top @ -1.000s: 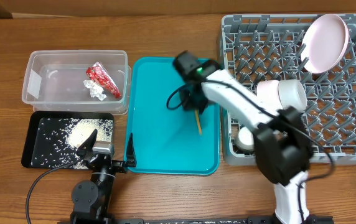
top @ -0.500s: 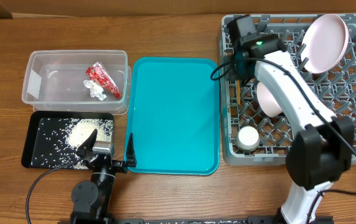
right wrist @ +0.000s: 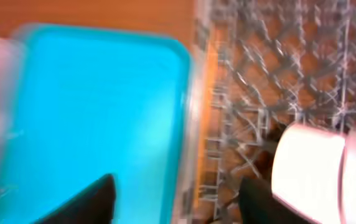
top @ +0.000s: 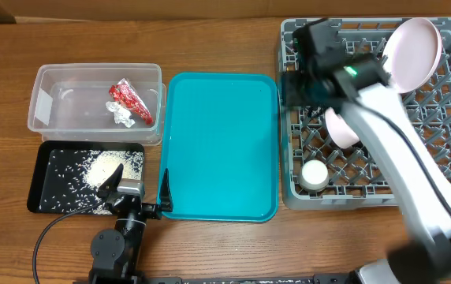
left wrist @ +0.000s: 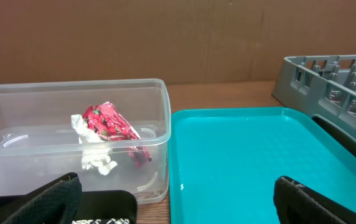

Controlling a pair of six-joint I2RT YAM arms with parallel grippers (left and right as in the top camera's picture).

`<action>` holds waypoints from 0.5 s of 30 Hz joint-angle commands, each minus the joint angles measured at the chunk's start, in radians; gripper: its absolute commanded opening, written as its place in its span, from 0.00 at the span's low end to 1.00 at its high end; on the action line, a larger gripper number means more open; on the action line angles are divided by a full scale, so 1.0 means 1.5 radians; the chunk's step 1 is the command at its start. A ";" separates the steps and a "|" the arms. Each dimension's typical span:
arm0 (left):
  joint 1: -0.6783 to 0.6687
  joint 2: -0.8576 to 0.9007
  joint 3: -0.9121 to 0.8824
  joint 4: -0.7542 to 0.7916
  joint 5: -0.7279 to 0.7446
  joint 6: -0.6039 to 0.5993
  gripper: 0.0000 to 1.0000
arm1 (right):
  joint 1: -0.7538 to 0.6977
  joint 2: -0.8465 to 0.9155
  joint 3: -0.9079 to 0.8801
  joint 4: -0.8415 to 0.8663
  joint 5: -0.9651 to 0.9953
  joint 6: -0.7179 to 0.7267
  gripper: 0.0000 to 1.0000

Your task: Sort waste into correct bins and load items into the dishwasher

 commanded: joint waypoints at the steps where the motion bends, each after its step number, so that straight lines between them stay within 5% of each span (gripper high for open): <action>1: 0.004 -0.002 -0.003 -0.001 0.005 -0.006 1.00 | 0.056 -0.130 0.028 -0.014 -0.024 -0.001 1.00; 9: 0.004 -0.002 -0.003 -0.001 0.005 -0.006 1.00 | 0.136 -0.281 0.028 -0.056 -0.024 -0.001 1.00; 15: 0.004 -0.002 -0.003 -0.001 0.005 -0.006 1.00 | 0.123 -0.357 0.028 -0.223 0.031 0.036 1.00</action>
